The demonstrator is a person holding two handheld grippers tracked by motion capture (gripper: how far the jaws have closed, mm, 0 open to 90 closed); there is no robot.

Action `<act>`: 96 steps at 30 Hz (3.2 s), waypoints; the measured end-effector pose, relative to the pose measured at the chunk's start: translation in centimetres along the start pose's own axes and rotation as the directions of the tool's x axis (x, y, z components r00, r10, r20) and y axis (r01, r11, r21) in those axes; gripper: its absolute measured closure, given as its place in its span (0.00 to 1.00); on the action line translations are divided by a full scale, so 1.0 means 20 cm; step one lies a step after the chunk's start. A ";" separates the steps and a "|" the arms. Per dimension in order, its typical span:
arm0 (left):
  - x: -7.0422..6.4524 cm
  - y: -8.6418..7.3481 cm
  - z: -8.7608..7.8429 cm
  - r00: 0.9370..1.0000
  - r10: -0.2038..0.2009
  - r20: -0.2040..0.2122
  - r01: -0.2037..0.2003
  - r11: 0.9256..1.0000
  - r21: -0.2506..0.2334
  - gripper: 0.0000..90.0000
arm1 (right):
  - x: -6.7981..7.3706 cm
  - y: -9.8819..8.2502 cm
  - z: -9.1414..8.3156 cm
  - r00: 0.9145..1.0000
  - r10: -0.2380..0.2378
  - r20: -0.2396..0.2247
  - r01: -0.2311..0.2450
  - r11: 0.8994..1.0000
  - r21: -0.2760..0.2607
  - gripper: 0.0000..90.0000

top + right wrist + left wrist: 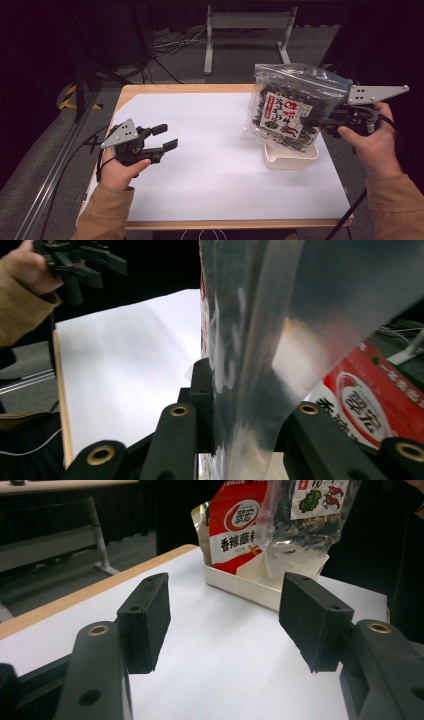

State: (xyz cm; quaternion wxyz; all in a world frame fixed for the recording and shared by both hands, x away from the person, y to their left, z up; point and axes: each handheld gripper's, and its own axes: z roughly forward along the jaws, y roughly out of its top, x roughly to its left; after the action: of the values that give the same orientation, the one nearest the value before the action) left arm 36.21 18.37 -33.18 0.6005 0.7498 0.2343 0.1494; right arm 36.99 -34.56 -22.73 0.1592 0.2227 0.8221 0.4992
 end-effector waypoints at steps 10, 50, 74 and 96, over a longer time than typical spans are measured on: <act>0.01 -0.01 -0.01 1.000 -0.004 -0.004 0.004 1.000 0.003 0.42 | -0.05 -0.02 -0.01 0.996 -0.013 0.088 0.013 1.000 0.006 0.82; 0.01 -0.02 -0.02 1.000 -0.023 -0.007 0.023 1.000 0.007 0.41 | -0.15 -0.18 0.10 0.960 0.130 0.248 -0.166 0.977 0.133 0.82; 0.03 -0.04 -0.03 0.999 -0.031 -0.025 0.031 0.999 0.012 0.35 | -0.15 -0.35 0.21 0.958 0.160 0.238 -0.200 0.967 0.157 0.82; 0.02 -0.07 -0.04 0.999 -0.040 -0.026 0.041 0.998 0.037 0.34 | -0.15 -0.51 0.20 0.936 0.216 0.276 -0.236 0.971 0.039 0.70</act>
State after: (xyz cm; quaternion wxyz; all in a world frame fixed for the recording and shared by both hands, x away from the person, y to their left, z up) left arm 35.91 19.39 -34.45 0.5863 0.7540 0.2597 0.1422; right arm 39.40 -37.33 -33.42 0.2034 0.3872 0.7788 0.4496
